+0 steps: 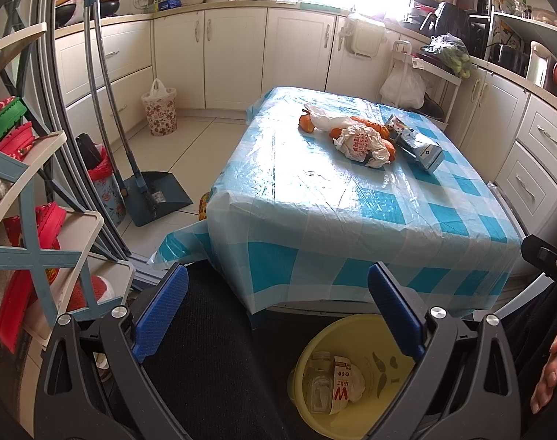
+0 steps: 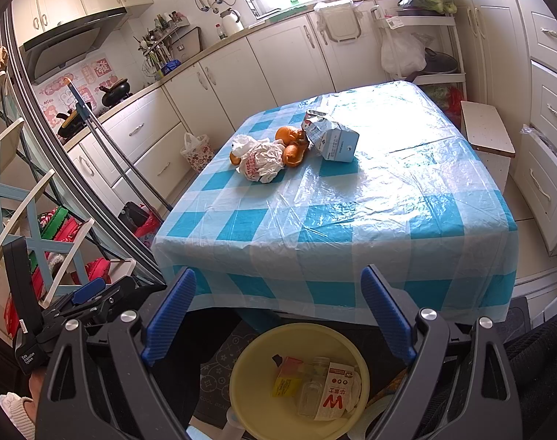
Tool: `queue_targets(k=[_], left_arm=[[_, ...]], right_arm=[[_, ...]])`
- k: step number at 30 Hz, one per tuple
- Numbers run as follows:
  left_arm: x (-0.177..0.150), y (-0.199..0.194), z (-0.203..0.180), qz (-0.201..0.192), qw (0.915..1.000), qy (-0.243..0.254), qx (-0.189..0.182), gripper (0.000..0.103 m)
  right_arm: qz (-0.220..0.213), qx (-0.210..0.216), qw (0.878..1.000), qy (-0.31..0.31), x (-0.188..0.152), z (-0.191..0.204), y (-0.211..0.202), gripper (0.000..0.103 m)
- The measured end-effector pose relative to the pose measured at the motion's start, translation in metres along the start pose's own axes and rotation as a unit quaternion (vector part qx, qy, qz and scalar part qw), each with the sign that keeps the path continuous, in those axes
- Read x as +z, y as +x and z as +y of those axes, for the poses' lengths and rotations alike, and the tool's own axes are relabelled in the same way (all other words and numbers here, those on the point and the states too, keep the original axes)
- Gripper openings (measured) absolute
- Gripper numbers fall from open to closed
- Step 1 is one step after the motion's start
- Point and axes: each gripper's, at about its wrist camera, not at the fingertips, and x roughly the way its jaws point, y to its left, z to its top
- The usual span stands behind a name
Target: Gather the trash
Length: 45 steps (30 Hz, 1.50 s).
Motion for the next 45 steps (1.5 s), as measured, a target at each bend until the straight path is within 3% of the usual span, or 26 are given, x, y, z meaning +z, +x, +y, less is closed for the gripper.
queue_targets(k=[16, 24, 34, 40, 45], left_arm=[[-0.001, -0.001, 0.002, 0.0, 0.9999, -0.004, -0.012, 0.095], [0.005, -0.002, 0.011, 0.003, 0.9994, -0.028, -0.019, 0.095], [0.029, 0.001, 0.023, 0.014, 0.9966, -0.055, -0.059, 0.095], [0.054, 0.013, 0.036, 0.017, 0.9936, -0.087, -0.069, 0.095], [0.077, 0.028, 0.036, 0.016, 0.9943, -0.083, -0.065, 0.095]], right_arm=[[-0.007, 0.001, 1.0, 0.002, 0.004, -0.006, -0.004, 0.088], [-0.016, 0.007, 1.0, 0.017, 0.007, -0.008, -0.006, 0.088], [-0.02, 0.015, 1.0, 0.001, 0.03, 0.0, -0.002, 0.088], [0.033, 0.089, 0.995, 0.025, 0.053, -0.004, 0.039, 0.088], [0.051, 0.108, 0.991, 0.059, 0.078, -0.012, 0.076, 0.083]])
